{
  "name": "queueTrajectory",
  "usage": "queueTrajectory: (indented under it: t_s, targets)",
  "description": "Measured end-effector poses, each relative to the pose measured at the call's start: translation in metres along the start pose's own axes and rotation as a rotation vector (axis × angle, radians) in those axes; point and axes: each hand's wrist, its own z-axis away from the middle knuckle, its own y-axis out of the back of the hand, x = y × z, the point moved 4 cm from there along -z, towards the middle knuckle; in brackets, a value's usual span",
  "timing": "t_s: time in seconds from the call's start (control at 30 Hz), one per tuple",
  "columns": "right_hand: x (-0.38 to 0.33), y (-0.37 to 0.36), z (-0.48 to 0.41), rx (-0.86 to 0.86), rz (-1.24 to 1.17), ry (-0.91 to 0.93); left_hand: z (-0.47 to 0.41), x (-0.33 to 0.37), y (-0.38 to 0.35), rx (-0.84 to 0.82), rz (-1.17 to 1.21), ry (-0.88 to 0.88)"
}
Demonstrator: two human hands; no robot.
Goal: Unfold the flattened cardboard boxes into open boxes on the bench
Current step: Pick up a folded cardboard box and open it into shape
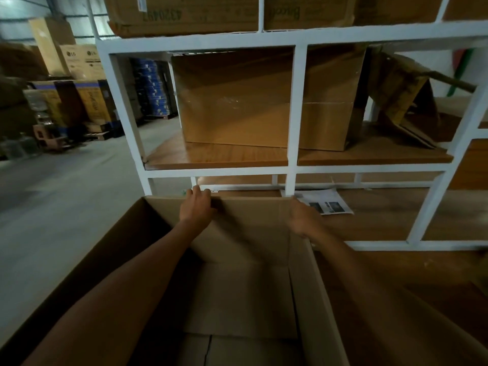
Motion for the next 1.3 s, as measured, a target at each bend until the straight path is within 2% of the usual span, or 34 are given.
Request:
queueTrajectory:
  t_s: [0.3, 0.43, 0.57, 0.73, 0.83, 1.03, 1.17, 1.3]
  targets:
    - [0.0, 0.002, 0.04, 0.011, -0.069, 0.022, 0.03, -0.002, 0.019, -0.024, -0.087, -0.054]
    - [0.003, 0.001, 0.065, 0.015, -0.135, 0.012, 0.055, -0.01, 0.028, -0.011, -0.224, -0.13]
    - [-0.008, 0.006, 0.099, -0.001, -0.108, 0.062, 0.079, -0.032, 0.036, -0.13, -0.07, -0.117]
    - [-0.027, 0.009, 0.117, -0.033, -0.095, 0.068, 0.096, -0.052, 0.05, -0.104, -0.067, -0.115]
    - [-0.028, -0.001, 0.108, -0.002, -0.174, 0.049, 0.093, -0.056, 0.048, -0.09, -0.076, -0.108]
    - [-0.043, -0.006, 0.078, 0.076, -0.178, 0.001, 0.064, -0.056, 0.039, 0.004, -0.166, -0.016]
    - [-0.053, -0.009, 0.045, 0.053, -0.101, 0.019, 0.034, -0.057, 0.023, -0.001, 0.015, 0.057]
    - [-0.062, -0.012, 0.017, 0.058, -0.013, 0.02, 0.009, -0.062, 0.006, 0.041, 0.074, 0.09]
